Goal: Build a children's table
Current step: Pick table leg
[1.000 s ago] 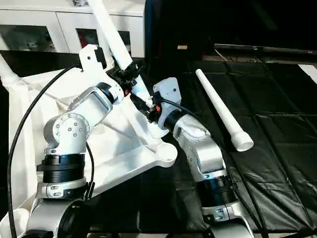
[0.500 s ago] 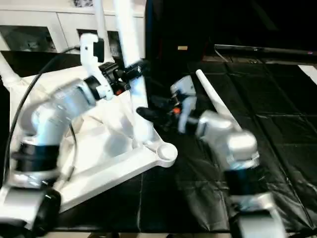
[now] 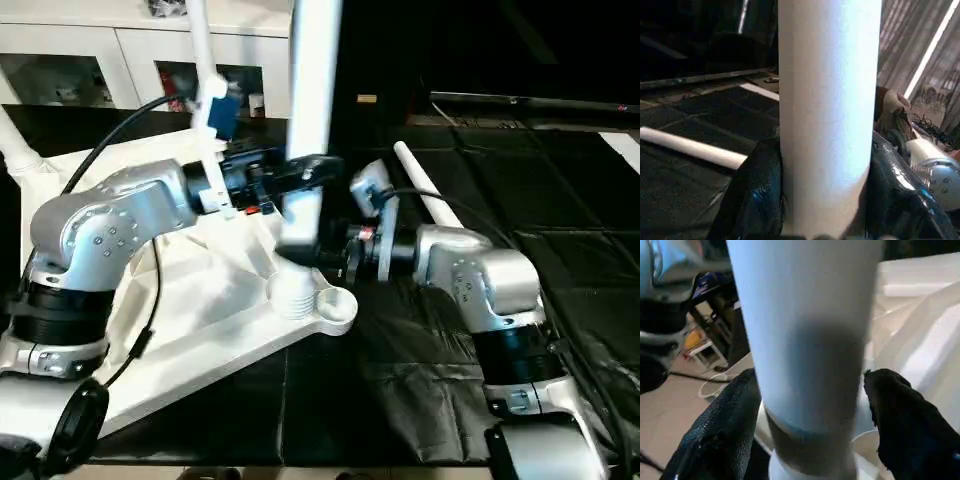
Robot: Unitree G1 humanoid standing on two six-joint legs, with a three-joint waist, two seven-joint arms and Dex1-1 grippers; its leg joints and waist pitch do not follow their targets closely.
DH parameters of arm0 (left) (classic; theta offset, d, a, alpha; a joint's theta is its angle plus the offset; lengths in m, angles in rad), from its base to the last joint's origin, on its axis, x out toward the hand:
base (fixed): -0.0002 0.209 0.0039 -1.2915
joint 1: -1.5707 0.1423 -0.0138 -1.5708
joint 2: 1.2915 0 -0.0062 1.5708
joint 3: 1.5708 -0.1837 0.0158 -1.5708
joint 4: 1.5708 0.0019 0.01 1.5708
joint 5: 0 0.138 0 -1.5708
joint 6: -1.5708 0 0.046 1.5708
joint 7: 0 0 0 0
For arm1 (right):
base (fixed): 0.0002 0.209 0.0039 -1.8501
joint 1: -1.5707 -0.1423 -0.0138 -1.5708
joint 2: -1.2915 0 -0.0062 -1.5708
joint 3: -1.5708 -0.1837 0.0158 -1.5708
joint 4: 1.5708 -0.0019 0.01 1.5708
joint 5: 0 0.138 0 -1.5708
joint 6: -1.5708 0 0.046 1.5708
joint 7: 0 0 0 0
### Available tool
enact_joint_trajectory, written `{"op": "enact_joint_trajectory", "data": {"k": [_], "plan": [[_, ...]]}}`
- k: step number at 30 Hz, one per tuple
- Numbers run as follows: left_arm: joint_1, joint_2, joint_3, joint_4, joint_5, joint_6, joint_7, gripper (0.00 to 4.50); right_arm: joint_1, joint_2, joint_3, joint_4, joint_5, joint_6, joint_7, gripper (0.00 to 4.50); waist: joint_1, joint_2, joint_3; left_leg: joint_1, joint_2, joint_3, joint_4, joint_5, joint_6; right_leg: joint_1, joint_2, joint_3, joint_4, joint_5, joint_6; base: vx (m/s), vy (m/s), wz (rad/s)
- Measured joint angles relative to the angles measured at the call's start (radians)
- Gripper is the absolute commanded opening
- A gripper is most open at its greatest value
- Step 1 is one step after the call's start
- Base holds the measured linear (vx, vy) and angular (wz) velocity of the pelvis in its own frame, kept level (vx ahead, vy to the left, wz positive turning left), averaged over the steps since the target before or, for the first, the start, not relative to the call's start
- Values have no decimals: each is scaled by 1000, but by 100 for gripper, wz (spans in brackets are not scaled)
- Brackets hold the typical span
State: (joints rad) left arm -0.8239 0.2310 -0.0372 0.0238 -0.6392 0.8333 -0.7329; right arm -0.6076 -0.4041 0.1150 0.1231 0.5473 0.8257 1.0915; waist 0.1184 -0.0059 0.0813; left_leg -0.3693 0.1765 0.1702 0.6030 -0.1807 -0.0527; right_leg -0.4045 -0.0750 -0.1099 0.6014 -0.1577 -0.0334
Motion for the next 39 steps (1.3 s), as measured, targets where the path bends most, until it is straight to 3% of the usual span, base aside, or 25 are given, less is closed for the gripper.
{"op": "enact_joint_trajectory", "data": {"k": [5,19,30,33,39], "plan": [[-2,1,0,-1,-4,0,-7,180,9,-14,33,-1,-9,-4,24,344,3,0,0,0,0,0,0,0,0,0,0,0,0,0,0,0,0,0],[-2,2,-4,-4,-15,11,-31,180,9,-5,37,7,-7,-13,38,216,24,0,0,0,0,0,1,0,0,0,0,0,1,0,0,0,0,0],[-2,-33,2,-3,-15,19,9,180,23,10,32,5,-4,-43,40,196,25,0,0,0,0,0,2,0,0,0,0,0,1,0,0,0,0,0],[-2,-61,22,-1,-22,18,29,250,24,21,20,5,2,-50,33,194,26,0,0,0,0,0,2,0,0,0,0,0,1,0,0,0,0,0],[-5,-123,66,-33,-55,5,73,294,42,47,21,4,0,-74,10,193,26,0,0,0,1,0,3,0,0,0,0,0,1,0,0,0,0,0]]}}
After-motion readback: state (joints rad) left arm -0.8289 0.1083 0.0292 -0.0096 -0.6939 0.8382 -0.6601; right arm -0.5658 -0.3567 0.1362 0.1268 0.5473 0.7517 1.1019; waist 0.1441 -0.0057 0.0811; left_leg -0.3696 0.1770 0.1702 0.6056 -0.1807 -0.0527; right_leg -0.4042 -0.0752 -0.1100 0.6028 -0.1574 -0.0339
